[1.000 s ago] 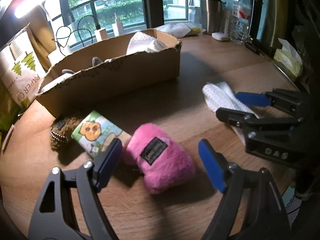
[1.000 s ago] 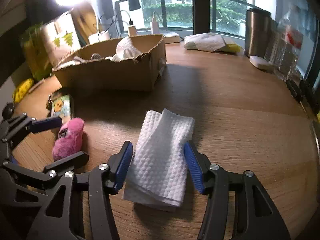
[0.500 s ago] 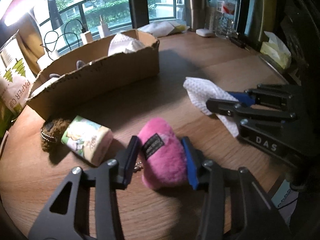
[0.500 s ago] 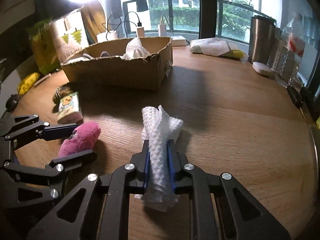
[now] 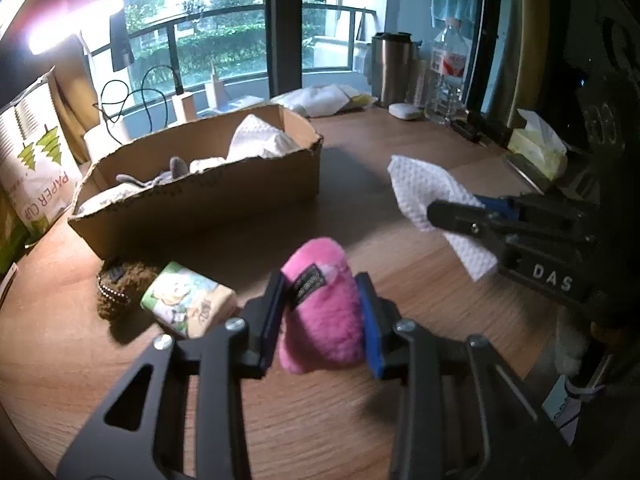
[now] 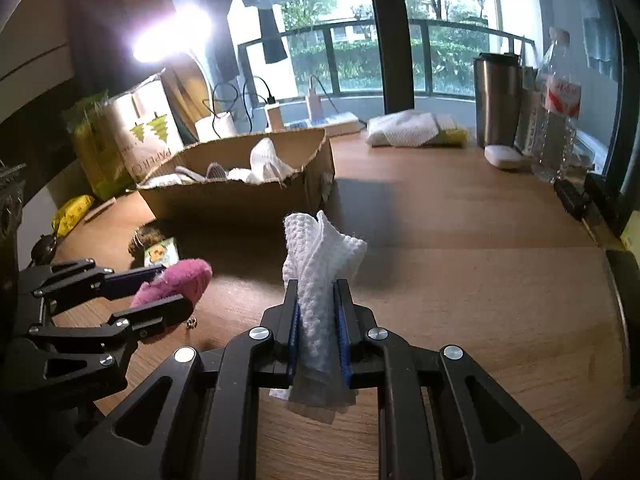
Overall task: Organize soft objects
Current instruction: 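Grasp the pink plush with the left tool while the right tool regrasps the waffle cloth, then carry the pink plush and cloth over the box and release both inside, then grasp the capybara tissue pack with the right tool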
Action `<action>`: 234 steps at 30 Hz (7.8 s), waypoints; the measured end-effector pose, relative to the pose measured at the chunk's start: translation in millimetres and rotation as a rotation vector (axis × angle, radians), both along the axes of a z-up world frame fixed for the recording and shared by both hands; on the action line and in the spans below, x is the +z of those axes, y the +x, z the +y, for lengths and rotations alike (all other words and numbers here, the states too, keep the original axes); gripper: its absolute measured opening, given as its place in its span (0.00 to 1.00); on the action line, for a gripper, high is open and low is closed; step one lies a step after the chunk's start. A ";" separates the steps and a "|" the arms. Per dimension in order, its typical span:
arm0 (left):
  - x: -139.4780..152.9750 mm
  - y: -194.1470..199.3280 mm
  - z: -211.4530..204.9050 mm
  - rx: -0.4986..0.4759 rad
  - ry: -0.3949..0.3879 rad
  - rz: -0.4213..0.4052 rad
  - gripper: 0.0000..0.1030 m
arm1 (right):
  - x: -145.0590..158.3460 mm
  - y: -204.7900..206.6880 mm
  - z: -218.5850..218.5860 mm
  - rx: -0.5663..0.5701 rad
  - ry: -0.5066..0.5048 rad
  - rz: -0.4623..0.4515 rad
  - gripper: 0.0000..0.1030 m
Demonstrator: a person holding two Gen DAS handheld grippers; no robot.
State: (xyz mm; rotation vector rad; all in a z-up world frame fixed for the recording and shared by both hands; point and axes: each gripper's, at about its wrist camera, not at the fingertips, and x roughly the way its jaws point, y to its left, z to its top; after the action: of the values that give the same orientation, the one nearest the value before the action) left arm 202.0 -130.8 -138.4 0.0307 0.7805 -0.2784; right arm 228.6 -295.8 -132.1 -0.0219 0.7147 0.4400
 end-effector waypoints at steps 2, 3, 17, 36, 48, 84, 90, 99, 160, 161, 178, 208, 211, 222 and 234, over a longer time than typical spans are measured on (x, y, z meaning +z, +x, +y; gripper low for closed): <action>4.3 -0.6 3.3 0.005 -0.009 -0.009 0.35 | 5.2 -0.9 1.6 0.004 0.005 -0.008 0.17; 7.3 -0.9 5.4 0.005 -0.016 -0.016 0.35 | 7.0 -1.0 2.7 0.006 0.005 -0.011 0.17; 43.2 2.7 53.9 0.076 -0.058 -0.103 0.35 | 38.2 0.5 29.0 0.037 0.016 -0.077 0.17; 65.4 29.6 117.1 0.123 -0.138 -0.181 0.35 | 62.4 31.6 77.4 0.066 -0.016 -0.120 0.17; 78.0 64.4 126.8 0.137 -0.157 -0.230 0.35 | 70.9 66.0 87.5 0.082 -0.021 -0.143 0.17; 13.8 165.8 74.4 0.090 -0.151 -0.048 0.35 | 10.7 163.1 87.8 0.103 0.060 0.002 0.22; 7.4 170.9 68.9 0.078 -0.157 -0.024 0.36 | 16.1 163.2 76.7 0.060 0.093 -0.013 0.46; 8.6 170.6 70.0 0.081 -0.169 0.000 0.41 | 21.5 161.2 66.0 0.023 0.105 -0.028 0.49; 7.8 -13.1 194.4 0.281 -0.234 -0.098 0.65 | 38.7 -2.2 166.1 0.121 -0.069 -0.060 0.50; 5.6 -13.9 196.7 0.284 -0.234 -0.096 0.65 | 35.8 -4.2 168.7 0.125 -0.072 -0.055 0.50; -29.9 -21.6 214.8 0.334 -0.230 -0.029 0.65 | -6.1 -3.0 195.5 0.178 -0.114 0.026 0.61; -38.1 38.2 173.7 0.334 -0.116 0.066 0.76 | -35.0 35.4 160.8 0.188 -0.102 0.107 0.49; -37.1 46.4 168.0 0.335 -0.106 0.070 0.78 | -32.0 35.9 149.8 0.172 -0.079 0.099 0.49; -58.3 81.0 148.2 0.316 -0.052 0.157 0.89 | -29.8 48.4 120.6 0.140 -0.026 0.094 0.49; -56.4 80.4 146.7 0.287 -0.042 0.143 0.66 | -32.0 54.1 112.5 0.132 -0.011 0.100 0.49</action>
State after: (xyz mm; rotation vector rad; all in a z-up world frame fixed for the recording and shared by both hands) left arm 282.4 15.9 -194.8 -0.1417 0.9087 -0.0244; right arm 282.6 -183.3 -164.1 -0.0581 0.8170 0.5668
